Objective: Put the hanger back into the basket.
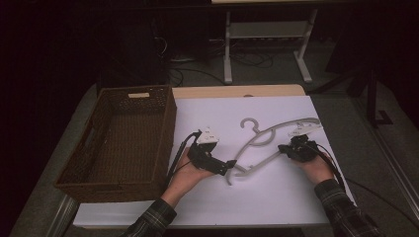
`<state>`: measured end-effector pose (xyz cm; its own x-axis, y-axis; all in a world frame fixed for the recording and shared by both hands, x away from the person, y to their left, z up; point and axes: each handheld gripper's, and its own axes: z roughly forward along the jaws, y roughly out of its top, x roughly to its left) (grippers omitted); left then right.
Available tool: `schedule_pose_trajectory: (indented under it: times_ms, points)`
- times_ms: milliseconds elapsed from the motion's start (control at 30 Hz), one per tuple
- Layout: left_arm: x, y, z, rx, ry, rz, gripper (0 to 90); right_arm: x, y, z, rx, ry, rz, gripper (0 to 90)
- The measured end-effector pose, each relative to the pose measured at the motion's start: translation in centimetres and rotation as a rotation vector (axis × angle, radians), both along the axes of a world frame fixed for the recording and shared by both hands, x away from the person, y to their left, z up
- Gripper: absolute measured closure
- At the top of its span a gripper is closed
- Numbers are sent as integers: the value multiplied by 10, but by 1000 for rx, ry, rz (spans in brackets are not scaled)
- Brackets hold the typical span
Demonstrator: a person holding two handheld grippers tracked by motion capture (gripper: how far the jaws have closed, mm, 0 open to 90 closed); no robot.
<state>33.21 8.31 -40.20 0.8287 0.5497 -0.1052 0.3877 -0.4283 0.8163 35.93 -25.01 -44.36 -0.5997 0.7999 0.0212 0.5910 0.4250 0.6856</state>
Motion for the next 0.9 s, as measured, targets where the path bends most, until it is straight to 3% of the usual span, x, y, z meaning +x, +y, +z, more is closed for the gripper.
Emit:
schedule_pose_trajectory:
  times_ms: [433,900]
  points:
    - [4,-4,-3,15,6,1,9,1,0,-6,-5,18,-1,896]
    - [35,-27,-13,58,43,-1,9,0,0,-6,-9,18,-1,898]
